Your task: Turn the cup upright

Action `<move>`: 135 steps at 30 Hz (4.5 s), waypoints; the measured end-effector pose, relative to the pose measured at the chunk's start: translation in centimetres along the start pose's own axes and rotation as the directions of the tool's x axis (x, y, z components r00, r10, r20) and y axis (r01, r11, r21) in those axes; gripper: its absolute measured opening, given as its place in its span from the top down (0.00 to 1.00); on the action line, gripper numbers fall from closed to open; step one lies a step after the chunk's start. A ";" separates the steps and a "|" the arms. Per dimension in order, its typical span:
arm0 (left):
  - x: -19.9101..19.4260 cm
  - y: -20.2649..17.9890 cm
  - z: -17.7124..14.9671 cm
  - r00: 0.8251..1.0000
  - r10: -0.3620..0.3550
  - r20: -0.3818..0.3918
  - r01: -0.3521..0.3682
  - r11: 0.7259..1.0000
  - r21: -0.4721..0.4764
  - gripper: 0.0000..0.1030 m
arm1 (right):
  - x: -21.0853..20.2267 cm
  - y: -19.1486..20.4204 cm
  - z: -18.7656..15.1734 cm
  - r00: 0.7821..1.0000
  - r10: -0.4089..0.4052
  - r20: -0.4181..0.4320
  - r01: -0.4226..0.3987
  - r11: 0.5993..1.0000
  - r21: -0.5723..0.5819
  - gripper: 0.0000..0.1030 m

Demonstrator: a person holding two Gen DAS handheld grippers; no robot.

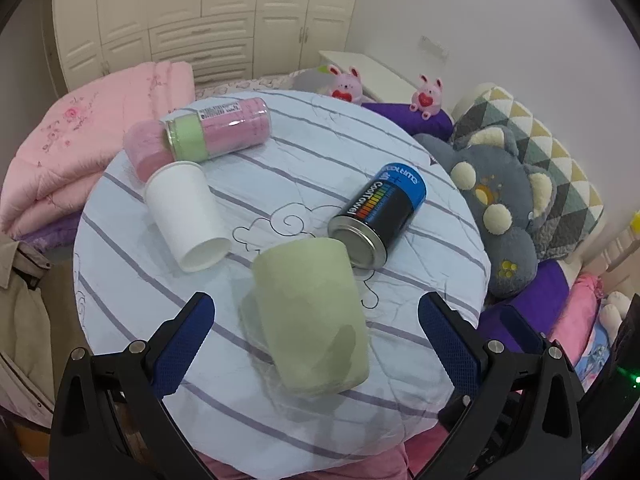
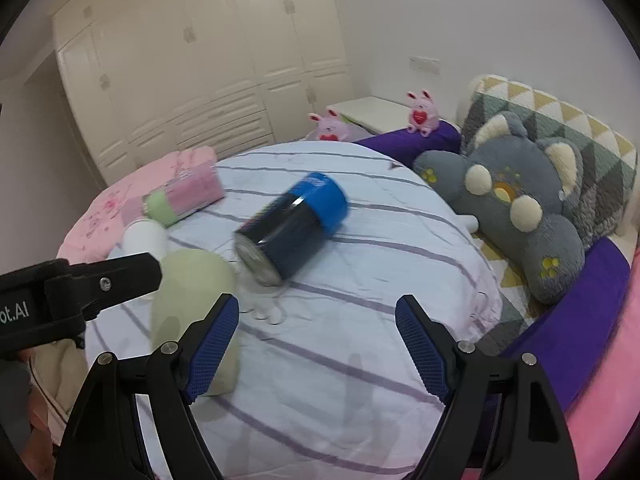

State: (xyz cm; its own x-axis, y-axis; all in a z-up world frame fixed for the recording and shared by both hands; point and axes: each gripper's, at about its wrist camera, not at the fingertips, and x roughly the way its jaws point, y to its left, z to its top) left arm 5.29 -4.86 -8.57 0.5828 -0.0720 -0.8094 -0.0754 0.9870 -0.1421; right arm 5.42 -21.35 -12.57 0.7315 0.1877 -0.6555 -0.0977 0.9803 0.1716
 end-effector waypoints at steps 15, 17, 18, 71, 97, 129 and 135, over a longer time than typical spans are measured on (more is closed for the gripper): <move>5.7 -0.8 0.5 0.983 0.103 -0.151 -0.112 0.993 -0.049 0.00 | 2.5 -4.1 0.0 0.998 0.010 -0.069 -0.007 0.999 0.038 0.20; 6.5 -0.5 0.6 0.978 0.116 -0.176 -0.128 0.990 -0.056 0.00 | 2.9 -4.2 0.0 0.997 0.021 -0.080 -0.019 0.999 0.034 0.20; 6.9 -0.4 0.6 0.974 0.127 -0.189 -0.140 0.988 -0.059 0.00 | 3.2 -4.1 0.1 0.996 0.025 -0.087 -0.022 0.999 0.031 0.20; 5.0 1.5 1.4 0.996 0.076 0.041 -0.076 0.997 -0.005 0.22 | 6.1 1.0 -0.7 0.977 0.135 -0.164 -0.149 0.986 -0.078 0.20; 2.5 2.7 1.3 0.997 0.028 0.068 -0.028 1.000 -0.002 0.03 | 3.8 2.7 0.0 0.990 0.087 -0.110 -0.100 0.988 -0.114 0.20; -10.8 7.0 -2.7 0.904 -0.048 0.424 -0.008 0.992 0.129 0.00 | -9.5 6.6 2.2 0.949 -0.068 0.307 0.093 0.993 -0.070 0.20; -11.9 7.4 -3.2 0.877 -0.062 0.477 -0.012 0.989 0.150 0.00 | -11.0 7.7 2.2 0.921 -0.079 0.382 0.115 0.991 -0.072 0.20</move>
State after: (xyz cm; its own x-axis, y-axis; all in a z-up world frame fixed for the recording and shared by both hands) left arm -4.78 2.82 -1.85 0.9016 -0.0558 -0.4290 0.0401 0.9982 -0.0455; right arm -1.86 -16.01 -2.44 0.9389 0.0720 -0.3365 -0.0615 0.9972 0.0417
